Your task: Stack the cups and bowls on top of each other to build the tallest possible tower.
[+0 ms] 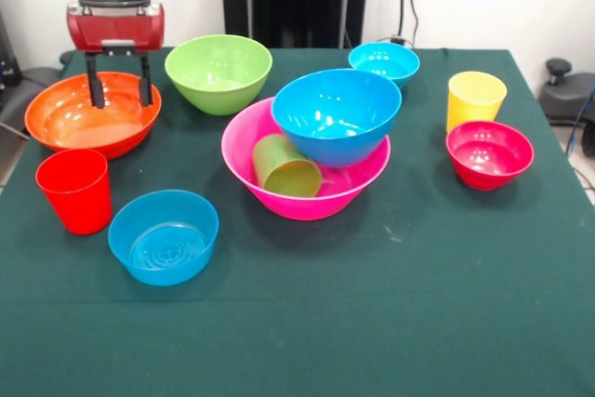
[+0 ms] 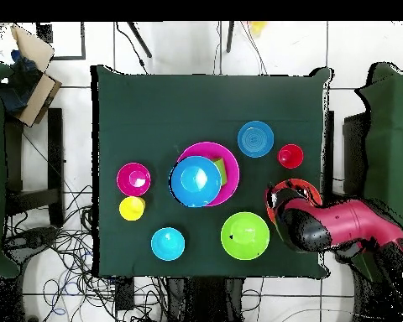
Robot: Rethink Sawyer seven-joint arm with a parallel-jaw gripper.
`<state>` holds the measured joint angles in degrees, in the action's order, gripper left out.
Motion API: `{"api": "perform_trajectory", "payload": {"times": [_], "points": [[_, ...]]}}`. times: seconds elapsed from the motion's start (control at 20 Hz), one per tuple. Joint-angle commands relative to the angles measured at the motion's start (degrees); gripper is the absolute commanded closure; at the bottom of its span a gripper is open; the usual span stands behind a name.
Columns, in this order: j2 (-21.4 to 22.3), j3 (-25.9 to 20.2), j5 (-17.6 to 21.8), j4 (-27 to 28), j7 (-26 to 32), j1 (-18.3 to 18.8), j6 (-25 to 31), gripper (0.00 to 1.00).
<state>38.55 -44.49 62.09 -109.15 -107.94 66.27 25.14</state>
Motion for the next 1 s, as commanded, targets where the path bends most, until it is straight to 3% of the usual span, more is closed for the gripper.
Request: {"api": "perform_trajectory", "payload": {"times": [0.05, 0.25, 0.4, 0.7, 1.0], "points": [[-4.8, 6.2, 10.4, -1.9, 3.3, -4.0, -5.4, 0.0], [-7.2, 9.4, 14.8, -0.5, -0.4, -6.0, -9.0, 0.0], [-7.7, 10.2, 15.1, -0.3, 0.8, -6.0, -9.4, 0.0], [-5.1, 10.3, 11.9, -2.9, 4.6, -4.2, -7.3, 0.0], [-9.3, 12.7, 14.9, 1.2, 1.6, -7.1, -10.0, 0.0]]}}
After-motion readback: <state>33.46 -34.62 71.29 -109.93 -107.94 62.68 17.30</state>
